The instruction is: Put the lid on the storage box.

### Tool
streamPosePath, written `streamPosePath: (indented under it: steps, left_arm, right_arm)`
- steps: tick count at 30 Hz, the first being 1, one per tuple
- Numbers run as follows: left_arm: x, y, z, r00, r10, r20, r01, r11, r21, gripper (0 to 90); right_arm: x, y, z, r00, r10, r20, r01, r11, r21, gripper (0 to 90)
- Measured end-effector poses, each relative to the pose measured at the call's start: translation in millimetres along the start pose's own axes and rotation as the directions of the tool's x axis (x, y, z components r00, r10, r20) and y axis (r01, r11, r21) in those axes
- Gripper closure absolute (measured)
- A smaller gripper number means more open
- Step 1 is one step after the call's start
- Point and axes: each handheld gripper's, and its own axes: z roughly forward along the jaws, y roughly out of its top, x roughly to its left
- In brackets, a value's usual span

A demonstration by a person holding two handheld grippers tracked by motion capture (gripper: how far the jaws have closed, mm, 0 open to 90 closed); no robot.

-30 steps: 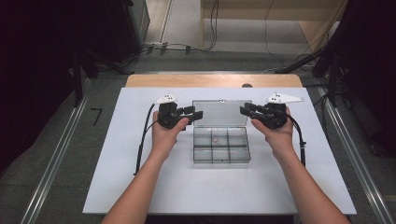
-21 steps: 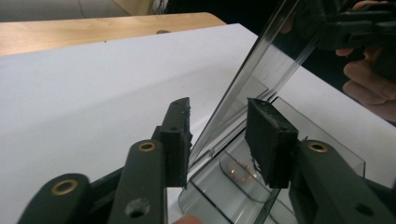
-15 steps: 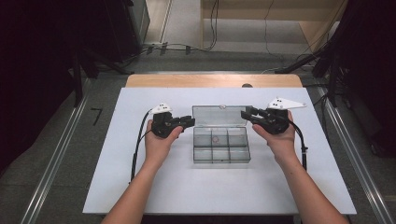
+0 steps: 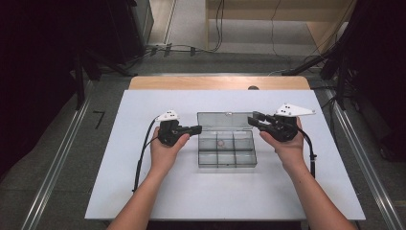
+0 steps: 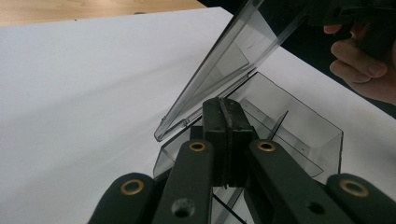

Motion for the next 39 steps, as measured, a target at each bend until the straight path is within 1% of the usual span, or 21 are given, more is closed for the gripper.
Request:
streamPosePath:
  steps: [3,4,7,9,11,21,26,28,31,34,39]
  left_arm:
    - [0.2,-0.6,1.4,1.0000,-0.008,0.005,0.008,0.9999,-0.006,89.0]
    - [-0.1,-0.7,1.8,0.9999,-0.011,0.008,0.011,0.9999,-0.009,89.0]
    - [-0.9,-0.7,2.5,0.9998,-0.011,0.018,0.011,0.9999,-0.013,89.0]
    - [-1.4,-0.4,2.7,0.9994,-0.018,0.029,0.018,0.9996,-0.020,89.0]
    - [-2.3,0.1,3.0,0.9993,-0.018,0.031,0.019,0.9994,-0.029,89.0]
    - [-3.4,0.3,4.1,0.9986,-0.030,0.043,0.032,0.9985,-0.044,89.1]
    - [-4.7,0.2,5.8,0.9983,-0.027,0.052,0.030,0.9983,-0.050,89.1]
    - [-4.8,-0.2,6.0,0.9983,-0.024,0.053,0.026,0.9987,-0.044,89.1]
    - [-5.4,0.0,5.8,0.9982,-0.023,0.056,0.026,0.9986,-0.047,89.1]
    - [-6.1,0.4,4.9,0.9982,-0.021,0.057,0.023,0.9985,-0.049,89.1]
    - [-6.6,0.7,3.6,0.9977,-0.024,0.064,0.028,0.9981,-0.056,89.1]
  right_arm:
    - [1.3,-1.2,-1.7,1.0000,-0.007,-0.001,0.007,1.000,0.003,64.0]
    - [2.2,-1.5,-2.4,1.0000,-0.002,0.000,0.002,1.000,0.004,63.9]
    - [3.3,-2.5,-3.8,1.0000,-0.008,0.000,0.008,1.000,0.006,63.7]
    - [3.6,-3.4,-4.4,0.9999,-0.010,-0.003,0.010,1.000,0.004,63.5]
    - [3.2,-4.4,-4.9,0.9999,-0.014,-0.005,0.014,1.000,0.000,63.5]
    - [-0.9,-8.3,-13.4,0.9999,0.011,-0.009,-0.011,1.000,0.004,62.0]
    - [-1.7,-10.4,-16.7,0.9997,0.007,-0.023,-0.007,1.000,0.005,61.2]
    - [-1.7,-11.4,-17.6,0.9997,0.006,-0.025,-0.006,1.000,0.004,60.2]
    - [-2.3,-13.0,-20.2,0.9991,0.010,-0.041,-0.010,1.000,0.004,57.0]
    - [-2.5,-15.5,-23.9,0.9989,0.013,-0.046,-0.013,1.000,0.002,54.0]
    - [-4.4,-23.4,-28.5,0.9990,0.022,-0.040,-0.021,1.000,0.015,53.0]
